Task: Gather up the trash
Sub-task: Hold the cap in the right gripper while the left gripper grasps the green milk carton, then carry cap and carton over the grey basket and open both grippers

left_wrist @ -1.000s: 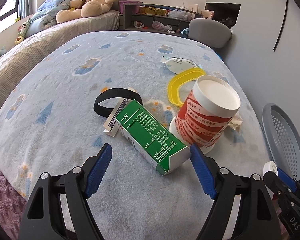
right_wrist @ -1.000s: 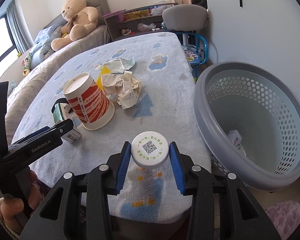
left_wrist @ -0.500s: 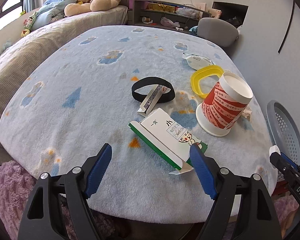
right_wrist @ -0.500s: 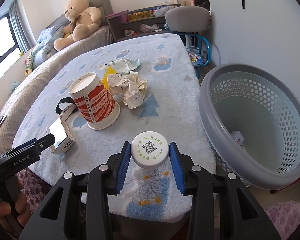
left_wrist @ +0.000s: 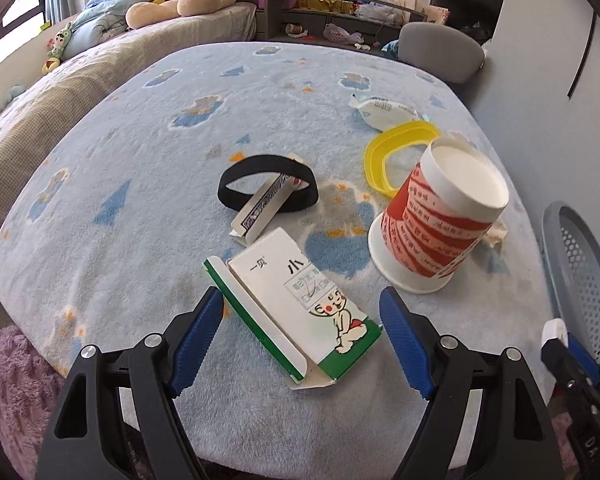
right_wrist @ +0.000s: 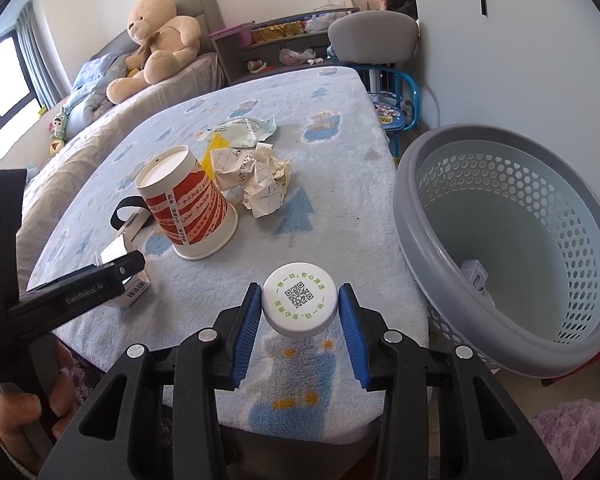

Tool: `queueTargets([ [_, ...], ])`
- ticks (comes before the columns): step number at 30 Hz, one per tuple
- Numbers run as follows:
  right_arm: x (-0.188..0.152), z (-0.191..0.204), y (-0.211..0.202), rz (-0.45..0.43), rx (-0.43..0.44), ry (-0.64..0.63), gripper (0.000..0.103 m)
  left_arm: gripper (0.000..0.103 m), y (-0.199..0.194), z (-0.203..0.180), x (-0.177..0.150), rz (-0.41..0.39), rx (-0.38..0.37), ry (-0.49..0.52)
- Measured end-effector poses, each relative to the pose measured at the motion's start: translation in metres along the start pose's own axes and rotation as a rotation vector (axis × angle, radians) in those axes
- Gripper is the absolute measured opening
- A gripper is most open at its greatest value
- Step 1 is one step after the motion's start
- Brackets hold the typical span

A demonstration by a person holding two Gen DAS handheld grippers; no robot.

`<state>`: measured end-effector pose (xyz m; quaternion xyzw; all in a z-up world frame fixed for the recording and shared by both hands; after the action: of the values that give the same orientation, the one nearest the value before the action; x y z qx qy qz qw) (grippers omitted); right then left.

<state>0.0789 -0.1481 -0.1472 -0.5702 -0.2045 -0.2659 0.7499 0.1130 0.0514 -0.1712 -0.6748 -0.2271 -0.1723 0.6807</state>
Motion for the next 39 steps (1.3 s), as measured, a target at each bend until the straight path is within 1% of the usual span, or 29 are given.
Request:
queueTargets([
  [6,-0.001,0.0,0.002,0.004,0.006,0.005,0.039,0.077,-0.002,0.019,-0.011,0.018,0.013,-0.016],
  [10,-0.003,0.004,0.004,0.01,0.012,-0.004,0.039,0.077,0.005,0.034,-0.013,0.03,0.005,-0.062],
  [12,-0.004,0.005,0.004,0.012,0.01,-0.008,0.039,0.077,0.007,0.038,-0.01,0.018,0.001,-0.077],
  [17,-0.003,0.004,0.003,0.009,0.009,-0.006,0.039,0.076,0.014,0.039,-0.002,-0.006,0.014,-0.06],
  [19,-0.003,0.004,0.002,0.008,0.008,-0.004,0.039,0.068,0.016,0.039,-0.001,-0.006,0.012,-0.055],
  [20,-0.003,0.004,0.002,0.007,0.008,-0.004,0.039,0.061,0.015,0.04,0.0,-0.007,0.019,-0.049],
  [21,-0.003,0.004,0.002,0.008,0.009,-0.003,0.039,0.052,0.015,0.04,0.0,-0.008,0.02,-0.043],
  [24,-0.003,0.004,0.002,0.006,0.01,-0.006,0.039,0.045,0.012,0.042,-0.001,-0.009,-0.001,-0.035],
  [28,-0.003,0.005,-0.001,0.001,0.015,-0.008,0.039,0.044,0.003,0.044,-0.009,-0.012,-0.009,-0.019],
  [31,-0.003,0.005,-0.004,-0.005,0.022,-0.004,0.039,0.044,-0.013,0.04,-0.016,-0.03,-0.017,0.021],
  [34,-0.003,0.002,-0.009,-0.013,0.025,0.001,0.039,0.044,-0.033,0.029,-0.016,-0.066,-0.023,0.07],
  [36,-0.003,-0.003,-0.013,-0.017,0.026,0.009,0.039,0.044,-0.048,0.017,-0.013,-0.095,-0.046,0.096],
  [39,-0.002,-0.015,-0.021,-0.031,0.02,0.026,0.039,0.044,-0.069,-0.013,-0.004,-0.141,-0.096,0.156],
])
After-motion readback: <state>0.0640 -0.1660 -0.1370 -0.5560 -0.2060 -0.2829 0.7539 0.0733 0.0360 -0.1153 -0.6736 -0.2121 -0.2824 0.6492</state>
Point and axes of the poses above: each gripper's, at about its wrist camera, not at the fingertips, and y roughly the way its jaws point, z to its left, x to its top, the point moved 10 cm from there along y, roughly the way its jaws point, and after that the axes turned 4 degrees about y, right-handed, at the moved point
